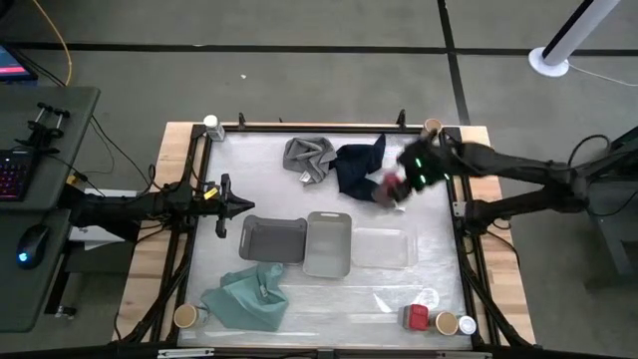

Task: Sort spices by type
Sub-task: Put the top red spice can into the transparent bin

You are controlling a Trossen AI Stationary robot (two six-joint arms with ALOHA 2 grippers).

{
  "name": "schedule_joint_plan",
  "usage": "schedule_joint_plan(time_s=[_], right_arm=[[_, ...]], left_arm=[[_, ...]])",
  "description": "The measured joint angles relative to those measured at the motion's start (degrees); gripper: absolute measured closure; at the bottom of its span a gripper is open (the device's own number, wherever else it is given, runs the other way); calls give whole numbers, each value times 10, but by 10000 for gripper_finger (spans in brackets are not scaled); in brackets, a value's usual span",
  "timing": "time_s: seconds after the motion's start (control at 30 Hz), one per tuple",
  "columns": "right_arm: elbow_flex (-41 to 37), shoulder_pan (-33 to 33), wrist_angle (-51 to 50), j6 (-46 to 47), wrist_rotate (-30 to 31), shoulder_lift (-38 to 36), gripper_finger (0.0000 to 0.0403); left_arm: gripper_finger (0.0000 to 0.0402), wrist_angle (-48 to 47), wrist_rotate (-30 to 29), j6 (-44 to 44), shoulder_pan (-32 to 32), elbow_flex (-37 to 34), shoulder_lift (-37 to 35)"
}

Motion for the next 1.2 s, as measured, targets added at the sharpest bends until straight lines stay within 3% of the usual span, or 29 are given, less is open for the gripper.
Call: schedule_joint_plan(time_s=[0.17,0.3,0.43,0.63,0.9,1.2], right_arm=[[0,178,-37,127,12,-11,196],[0,240,-42,159,28,17,196],[0,246,-56,178,36,69,196],[0,235,-58,390,55,158,196],[0,251,-53,597,108,240,196],[0,258,-83,636,112,275,196]], left_arm=[[401,0,0,0,0,0,0],[401,0,0,0,0,0,0],[401,0,0,0,0,0,0],[401,0,0,0,0,0,0],[402,0,0,0,0,0,0],[402,0,0,0,0,0,0]])
